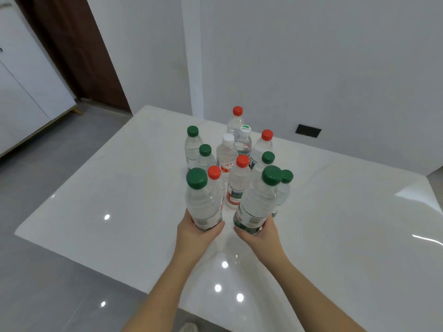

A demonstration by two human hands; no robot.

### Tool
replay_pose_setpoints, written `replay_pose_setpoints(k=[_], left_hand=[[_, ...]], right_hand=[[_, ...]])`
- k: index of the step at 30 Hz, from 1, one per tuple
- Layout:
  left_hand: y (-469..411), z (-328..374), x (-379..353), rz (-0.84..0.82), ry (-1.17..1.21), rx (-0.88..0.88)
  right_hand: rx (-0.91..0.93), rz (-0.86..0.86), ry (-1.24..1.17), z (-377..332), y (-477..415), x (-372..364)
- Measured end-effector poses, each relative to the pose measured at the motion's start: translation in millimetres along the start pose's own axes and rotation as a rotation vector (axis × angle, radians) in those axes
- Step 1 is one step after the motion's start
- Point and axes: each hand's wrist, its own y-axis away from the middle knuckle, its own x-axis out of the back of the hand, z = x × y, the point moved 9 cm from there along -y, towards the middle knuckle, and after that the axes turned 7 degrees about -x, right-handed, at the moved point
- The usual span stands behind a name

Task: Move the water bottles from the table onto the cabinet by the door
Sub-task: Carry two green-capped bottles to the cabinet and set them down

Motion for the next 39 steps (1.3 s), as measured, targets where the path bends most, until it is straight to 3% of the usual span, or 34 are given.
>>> replay_pose_setpoints(k=[8,15,27,39], left_hand=[[-3,192,48,0.055,0.1,-0.34],[15,284,81,0.137,0.298,-0.522],[58,298,172,0.336,0.312,-0.586],[112,265,378,0.676,0.135,-0.547]], right_hand=[[0.388,-0.005,-0.14,-203,27,40],[0.625,0.018,-0.148,-299,74,54],[0.684,-0.173,-0.178,-346,104,-2],[0.724,-0.41,-0.297,-393,137,-179]])
